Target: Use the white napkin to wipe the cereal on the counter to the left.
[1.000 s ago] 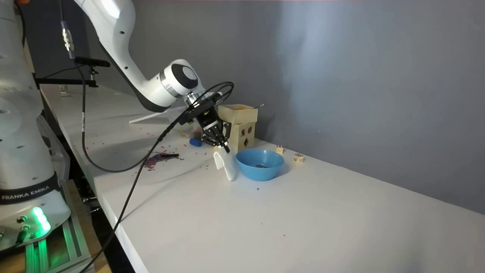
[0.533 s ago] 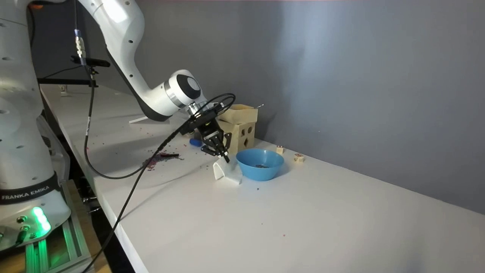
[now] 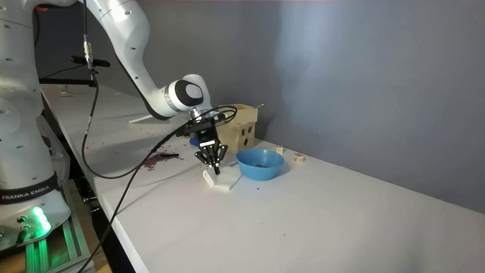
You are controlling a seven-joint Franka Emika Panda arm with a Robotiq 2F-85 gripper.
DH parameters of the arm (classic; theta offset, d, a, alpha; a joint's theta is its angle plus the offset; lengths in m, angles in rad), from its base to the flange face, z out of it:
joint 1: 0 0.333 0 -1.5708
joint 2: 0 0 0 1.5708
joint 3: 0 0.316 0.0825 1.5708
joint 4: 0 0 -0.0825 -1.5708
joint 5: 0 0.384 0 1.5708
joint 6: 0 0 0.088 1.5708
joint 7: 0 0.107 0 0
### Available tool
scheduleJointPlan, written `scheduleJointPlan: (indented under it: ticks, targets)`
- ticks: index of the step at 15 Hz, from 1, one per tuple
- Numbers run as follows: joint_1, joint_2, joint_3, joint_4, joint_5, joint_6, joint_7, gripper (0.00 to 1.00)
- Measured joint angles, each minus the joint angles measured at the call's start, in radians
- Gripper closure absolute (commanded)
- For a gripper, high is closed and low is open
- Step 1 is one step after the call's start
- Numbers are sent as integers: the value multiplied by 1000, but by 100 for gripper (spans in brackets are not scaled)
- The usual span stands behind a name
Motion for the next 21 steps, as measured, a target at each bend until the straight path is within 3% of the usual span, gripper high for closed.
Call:
scheduleJointPlan:
  ticks: [4, 9, 12, 17, 21]
  targets:
    - [-10, -21, 50, 1, 286, -42, -169, 100]
    - [43, -50, 116, -4, 593, -125, -352, 100]
    - [72, -50, 139, -4, 680, -123, -393, 100]
    - [100, -38, 151, 7, 700, -65, -405, 100]
    - [105, -33, 173, 8, 760, -33, -562, 100]
